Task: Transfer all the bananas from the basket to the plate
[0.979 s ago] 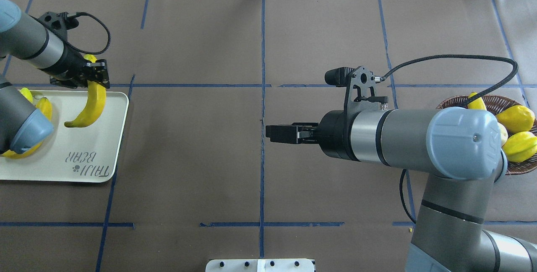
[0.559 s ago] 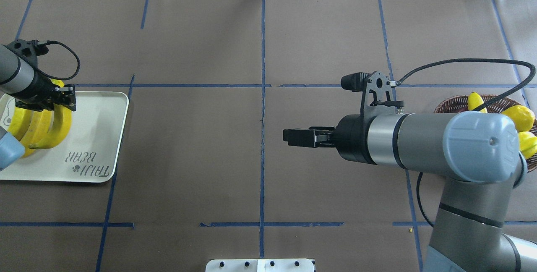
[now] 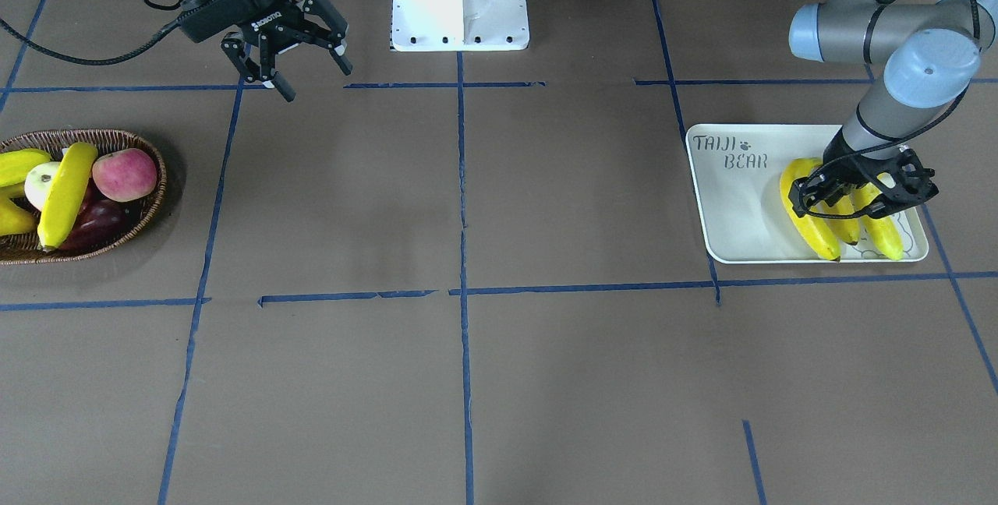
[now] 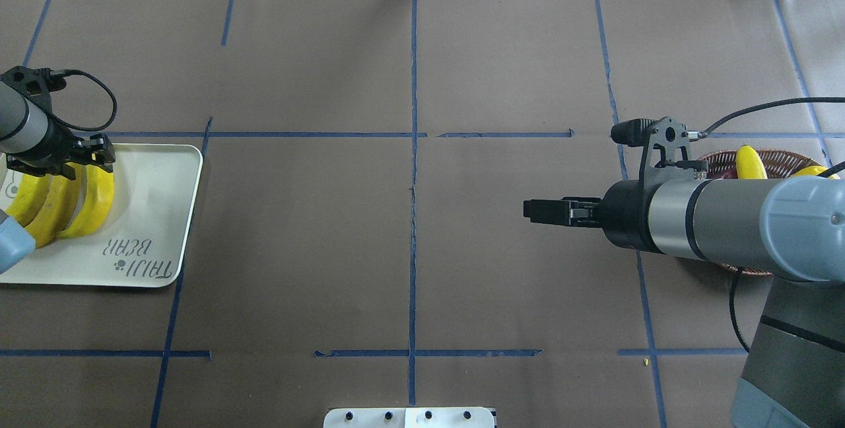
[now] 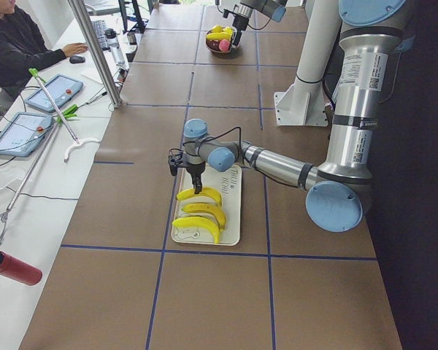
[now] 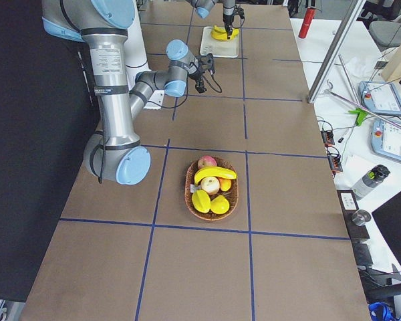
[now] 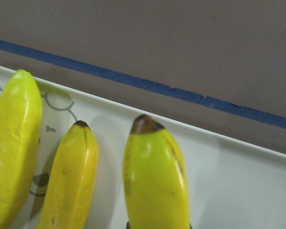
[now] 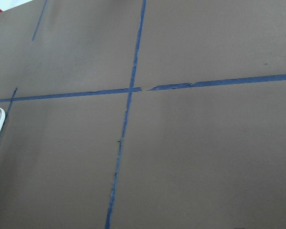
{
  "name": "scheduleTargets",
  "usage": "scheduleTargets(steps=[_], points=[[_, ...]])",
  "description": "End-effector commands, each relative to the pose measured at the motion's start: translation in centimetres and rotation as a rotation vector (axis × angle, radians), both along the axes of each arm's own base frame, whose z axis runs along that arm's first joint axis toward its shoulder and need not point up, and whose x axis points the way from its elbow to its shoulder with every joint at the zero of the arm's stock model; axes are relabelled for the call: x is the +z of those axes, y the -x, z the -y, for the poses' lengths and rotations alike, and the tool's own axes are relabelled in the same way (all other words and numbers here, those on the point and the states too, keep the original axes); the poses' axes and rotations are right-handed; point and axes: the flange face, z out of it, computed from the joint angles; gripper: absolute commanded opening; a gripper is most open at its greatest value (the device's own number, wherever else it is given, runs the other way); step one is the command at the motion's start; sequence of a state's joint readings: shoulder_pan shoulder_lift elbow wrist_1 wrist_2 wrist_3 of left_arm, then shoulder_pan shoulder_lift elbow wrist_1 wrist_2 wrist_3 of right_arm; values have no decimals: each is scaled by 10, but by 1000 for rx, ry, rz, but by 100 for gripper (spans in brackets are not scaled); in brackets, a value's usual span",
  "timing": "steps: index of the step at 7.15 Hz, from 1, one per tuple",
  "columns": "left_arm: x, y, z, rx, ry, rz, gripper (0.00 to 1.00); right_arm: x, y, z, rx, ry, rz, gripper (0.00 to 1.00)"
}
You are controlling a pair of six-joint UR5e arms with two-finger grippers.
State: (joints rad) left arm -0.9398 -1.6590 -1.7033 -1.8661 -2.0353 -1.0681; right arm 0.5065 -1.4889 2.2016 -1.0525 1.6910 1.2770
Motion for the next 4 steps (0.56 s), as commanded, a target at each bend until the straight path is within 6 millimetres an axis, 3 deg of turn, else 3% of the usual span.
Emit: scheduleTargets(steps=[1,2,4], points=[[-7,-1,1,-8,-11,-4,99,36,-25,7,38,37,-71,100],[-17,0,1,-11,-23,-16,99,50,-31,8,47,53,-98,100],[-80,7,-11,-6,-90,-89,99,109,-62,4,25,32,-254,100]])
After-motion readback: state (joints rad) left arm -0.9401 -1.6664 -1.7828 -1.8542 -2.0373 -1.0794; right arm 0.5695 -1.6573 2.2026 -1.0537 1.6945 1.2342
